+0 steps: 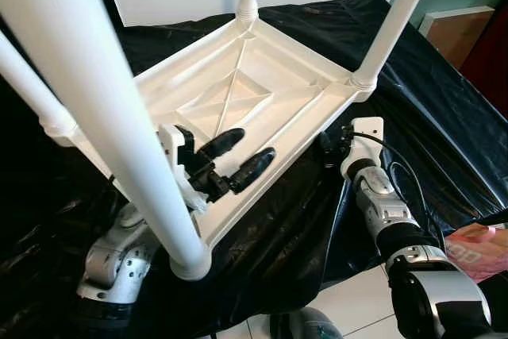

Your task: Building children table

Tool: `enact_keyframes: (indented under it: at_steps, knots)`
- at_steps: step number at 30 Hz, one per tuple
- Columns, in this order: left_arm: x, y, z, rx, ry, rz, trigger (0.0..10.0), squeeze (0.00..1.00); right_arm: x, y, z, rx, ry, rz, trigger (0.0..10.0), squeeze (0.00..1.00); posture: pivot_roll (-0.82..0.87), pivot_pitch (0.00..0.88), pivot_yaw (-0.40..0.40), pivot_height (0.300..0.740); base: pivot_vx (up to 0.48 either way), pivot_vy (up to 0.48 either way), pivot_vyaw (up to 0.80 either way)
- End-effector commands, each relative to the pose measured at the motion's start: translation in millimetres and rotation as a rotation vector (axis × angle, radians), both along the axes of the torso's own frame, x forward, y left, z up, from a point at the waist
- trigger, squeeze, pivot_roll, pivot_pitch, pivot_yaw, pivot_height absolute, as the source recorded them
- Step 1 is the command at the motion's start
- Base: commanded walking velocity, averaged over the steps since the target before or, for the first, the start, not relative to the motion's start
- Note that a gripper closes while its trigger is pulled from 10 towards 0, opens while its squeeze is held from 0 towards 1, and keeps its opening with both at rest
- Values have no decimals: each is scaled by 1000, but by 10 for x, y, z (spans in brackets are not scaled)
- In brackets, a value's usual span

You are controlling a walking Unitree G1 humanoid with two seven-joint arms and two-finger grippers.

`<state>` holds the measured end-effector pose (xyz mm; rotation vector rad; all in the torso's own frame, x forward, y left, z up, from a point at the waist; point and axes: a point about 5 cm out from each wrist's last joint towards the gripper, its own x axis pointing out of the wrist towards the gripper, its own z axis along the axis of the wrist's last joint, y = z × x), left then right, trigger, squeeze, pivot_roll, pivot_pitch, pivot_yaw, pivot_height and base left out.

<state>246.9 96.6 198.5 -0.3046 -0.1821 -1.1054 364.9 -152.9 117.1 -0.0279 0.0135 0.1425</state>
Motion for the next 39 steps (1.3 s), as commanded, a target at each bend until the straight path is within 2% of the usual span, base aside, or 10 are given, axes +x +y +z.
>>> enact_keyframes:
  at_steps: [1, 6, 10, 13, 14, 15, 18, 22, 29, 39]
  knots:
    - [-121, -151, -24, -14, 14, -116, 10000, 0, -9, 221, -32, -5, 11, 121, 10000, 0, 78, 165, -62, 740, 0, 0, 0]
    - [-226, -298, -12, -31, 30, -197, 10000, 0, -3, 213, -44, -12, 3, 128, 10000, 0, 74, 165, -56, 740, 0, 0, 0]
    - [-227, -333, -23, -26, 37, -197, 10000, 0, 19, 111, -20, -20, -18, 62, 10000, 0, 76, 165, -57, 740, 0, 0, 0]
    - [-171, -273, -52, 12, 26, -151, 10000, 0, 7, -18, -16, -9, -32, -7, 10000, 0, 79, 165, -59, 740, 0, 0, 0]
    - [-122, -182, -66, 42, 21, -112, 10000, 0, -27, -120, -31, -19, -45, -47, 10000, 0, 81, 165, -61, 740, 0, 0, 0]
    - [-122, -182, -66, 42, 21, -112, 10000, 0, -27, -120, -31, -19, -45, -47, 10000, 0, 81, 165, -61, 740, 0, 0, 0]
    - [-43, 36, -58, 82, 11, -44, 10000, 0, -118, -290, -86, -6, -58, -120, 10000, 0, 75, 168, -57, 740, 0, 0, 0]
    - [5, 171, -29, 111, -2, -18, 10000, 0, -196, -383, -126, -4, -71, -184, 10000, 0, 68, 171, -53, 740, 0, 0, 0]
    - [55, 207, 5, 114, -9, -17, 10000, 0, -227, -397, -145, 17, -91, -203, 10000, 0, 56, 170, -37, 740, 0, 0, 0]
    - [-2, 2, 84, 73, -23, -110, 10000, 0, -169, -200, -48, 84, -147, -18, 10000, 0, 60, 163, -29, 740, 0, 0, 0]
